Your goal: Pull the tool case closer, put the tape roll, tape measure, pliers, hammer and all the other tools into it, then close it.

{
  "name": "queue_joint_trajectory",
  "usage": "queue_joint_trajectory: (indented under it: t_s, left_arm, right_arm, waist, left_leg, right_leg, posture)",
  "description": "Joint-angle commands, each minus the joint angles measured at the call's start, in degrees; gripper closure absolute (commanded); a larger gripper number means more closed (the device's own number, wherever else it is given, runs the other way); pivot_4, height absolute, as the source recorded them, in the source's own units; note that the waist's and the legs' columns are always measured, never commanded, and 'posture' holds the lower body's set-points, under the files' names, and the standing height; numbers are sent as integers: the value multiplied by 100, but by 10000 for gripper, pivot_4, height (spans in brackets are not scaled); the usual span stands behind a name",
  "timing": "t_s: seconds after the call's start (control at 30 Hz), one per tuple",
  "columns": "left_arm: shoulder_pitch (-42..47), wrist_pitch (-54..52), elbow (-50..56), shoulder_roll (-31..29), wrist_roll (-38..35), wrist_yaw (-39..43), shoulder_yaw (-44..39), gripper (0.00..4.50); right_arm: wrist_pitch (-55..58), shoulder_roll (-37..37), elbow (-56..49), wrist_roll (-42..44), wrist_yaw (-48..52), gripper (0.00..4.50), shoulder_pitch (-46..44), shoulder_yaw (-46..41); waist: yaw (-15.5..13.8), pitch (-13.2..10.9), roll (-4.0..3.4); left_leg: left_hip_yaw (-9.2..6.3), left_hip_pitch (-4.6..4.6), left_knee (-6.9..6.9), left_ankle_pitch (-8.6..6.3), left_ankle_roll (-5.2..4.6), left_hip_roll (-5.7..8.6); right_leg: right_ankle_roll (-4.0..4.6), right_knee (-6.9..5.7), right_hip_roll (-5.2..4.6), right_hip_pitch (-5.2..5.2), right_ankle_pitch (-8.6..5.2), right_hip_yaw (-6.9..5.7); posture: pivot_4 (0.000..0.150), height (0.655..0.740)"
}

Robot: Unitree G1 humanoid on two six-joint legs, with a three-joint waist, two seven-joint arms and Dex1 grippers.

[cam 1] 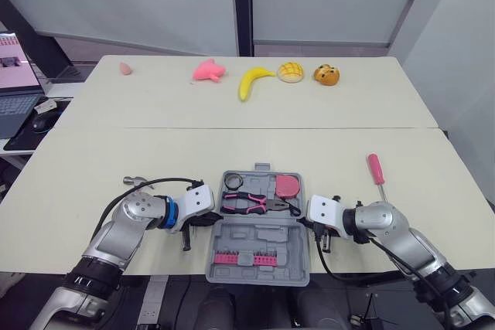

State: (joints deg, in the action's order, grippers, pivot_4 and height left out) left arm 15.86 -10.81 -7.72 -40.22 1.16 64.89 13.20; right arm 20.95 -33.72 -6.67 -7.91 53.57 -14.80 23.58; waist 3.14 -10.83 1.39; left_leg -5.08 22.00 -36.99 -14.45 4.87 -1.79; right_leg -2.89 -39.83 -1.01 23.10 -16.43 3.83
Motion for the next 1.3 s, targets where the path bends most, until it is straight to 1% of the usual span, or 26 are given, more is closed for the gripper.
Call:
queue_joint_trajectory:
  t_s: [0.03,0.3,0.6,0.83,1.3]
  left_arm:
    - [171,184,32,125,-43,-70,33,44585]
    - [424,400,-415,201,80,-236,56,44585]
    - [694,635,-863,336,210,-331,57,44585]
    - [822,756,-1098,385,279,-373,69,44585]
    - [834,817,-1222,383,336,-379,81,44585]
  right_arm:
    - [-67,165,64,-23,-113,45000,-206,21]
    - [-150,360,566,-97,-212,45000,-603,54]
    - [-251,503,940,-226,-217,45000,-856,66]
    - [-304,534,1061,-268,-218,45000,-942,53]
    - [-311,543,1117,-287,-272,45000,-982,11]
  waist:
    - [6,0,0]
    - [10,0,0]
    - [10,1,0]
    - [10,1,0]
    - [11,2,-1]
  left_leg:
    - [-1,0,0,0,0,0]
    - [-1,0,0,0,-1,0]
    - [-1,-3,-1,2,-2,0]
    - [-1,-4,0,2,-2,0]
    - [-1,-5,0,3,-3,0]
  right_leg:
    - [0,-1,0,0,0,0]
    - [1,-5,1,1,0,0]
    - [1,-7,1,0,1,0]
    - [1,-8,1,0,1,1]
    - [1,-9,1,0,1,1]
  posture:
    - [1500,7255]
    - [1500,7255]
    - [1500,7255]
    - [1500,7255]
    - [1500,7255]
